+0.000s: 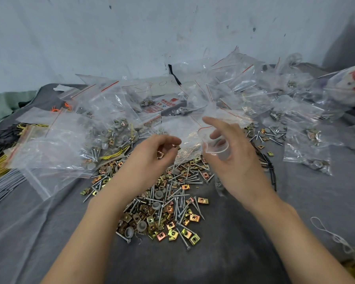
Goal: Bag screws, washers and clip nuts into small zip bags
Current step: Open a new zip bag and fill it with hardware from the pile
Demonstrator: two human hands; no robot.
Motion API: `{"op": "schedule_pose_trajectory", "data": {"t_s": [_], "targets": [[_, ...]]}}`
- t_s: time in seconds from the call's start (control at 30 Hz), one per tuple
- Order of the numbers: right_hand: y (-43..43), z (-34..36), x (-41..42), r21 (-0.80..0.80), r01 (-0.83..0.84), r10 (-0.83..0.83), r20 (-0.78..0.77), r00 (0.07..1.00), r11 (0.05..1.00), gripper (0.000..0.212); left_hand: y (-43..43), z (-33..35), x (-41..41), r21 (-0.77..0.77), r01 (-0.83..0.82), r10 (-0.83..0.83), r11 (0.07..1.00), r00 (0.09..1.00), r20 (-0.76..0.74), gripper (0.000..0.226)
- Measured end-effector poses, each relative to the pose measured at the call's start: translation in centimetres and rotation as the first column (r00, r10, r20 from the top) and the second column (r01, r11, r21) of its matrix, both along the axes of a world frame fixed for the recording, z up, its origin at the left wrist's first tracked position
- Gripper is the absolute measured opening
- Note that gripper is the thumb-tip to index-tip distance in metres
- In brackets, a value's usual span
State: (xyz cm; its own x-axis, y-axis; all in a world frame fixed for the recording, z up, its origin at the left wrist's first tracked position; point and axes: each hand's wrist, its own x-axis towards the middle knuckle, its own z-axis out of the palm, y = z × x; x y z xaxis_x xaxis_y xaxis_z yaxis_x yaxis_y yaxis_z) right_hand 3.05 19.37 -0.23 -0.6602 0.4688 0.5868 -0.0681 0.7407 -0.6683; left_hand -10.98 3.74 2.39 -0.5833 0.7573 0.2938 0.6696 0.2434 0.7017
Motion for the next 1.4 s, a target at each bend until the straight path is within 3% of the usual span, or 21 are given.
{"op": "schedule_pose_trajectory", "data": {"t_s": [0.17, 0.4, 0.6, 0.7, 0.8, 0.97, 1.17, 1.4], "targets": [[-0.1, 0.1, 0.0, 0.035, 0.001, -0.002, 0.007, 1.000, 0.999, 0.048, 0.0, 0.1, 0.3, 0.025, -0.011, 0.011, 1.000, 1.000, 0.004, 0.020], [0.2, -0.1, 0.3, 0.036, 0.029, -0.029, 0.014, 0.999, 0.999, 0.044, -0.8, -1.6, -1.3, -0.260, -0.144, 0.105, 0.955, 0.982, -0.160, 0.023], [0.3, -0.1, 0.2, 0.030, 0.031, -0.032, 0.024, 0.999, 0.999, 0.045, -0.9, -2.1, -2.1, -0.303, -0.211, 0.163, 0.929, 0.971, -0.176, 0.021], [0.2, -0.1, 0.2, 0.034, 0.032, -0.033, 0.035, 0.999, 0.999, 0.047, -0.8, -1.7, -1.9, -0.224, -0.170, 0.148, 0.960, 0.982, -0.114, 0.020], [0.2, -0.1, 0.2, 0.013, 0.022, -0.022, 0.050, 0.999, 1.000, 0.054, -0.4, -0.6, -1.4, -0.035, -0.115, 0.116, 0.993, 0.992, 0.054, 0.014], [0.0, -0.4, 0.2, -0.055, -0.006, 0.008, 0.043, 0.999, 0.998, 0.072, 0.4, 2.2, 0.2, 0.207, -0.032, 0.000, 0.978, 0.988, 0.155, 0.017], [0.0, -0.3, 0.2, -0.053, -0.020, 0.024, 0.064, 0.998, 0.998, 0.086, 1.3, 5.1, 2.7, 0.273, 0.036, -0.052, 0.961, 0.997, 0.051, 0.012], [0.1, -0.4, 0.2, -0.071, -0.018, 0.019, 0.016, 1.000, 0.997, 0.079, 2.4, 5.8, 4.4, 0.166, 0.110, -0.081, 0.980, 0.982, -0.171, 0.020]]}}
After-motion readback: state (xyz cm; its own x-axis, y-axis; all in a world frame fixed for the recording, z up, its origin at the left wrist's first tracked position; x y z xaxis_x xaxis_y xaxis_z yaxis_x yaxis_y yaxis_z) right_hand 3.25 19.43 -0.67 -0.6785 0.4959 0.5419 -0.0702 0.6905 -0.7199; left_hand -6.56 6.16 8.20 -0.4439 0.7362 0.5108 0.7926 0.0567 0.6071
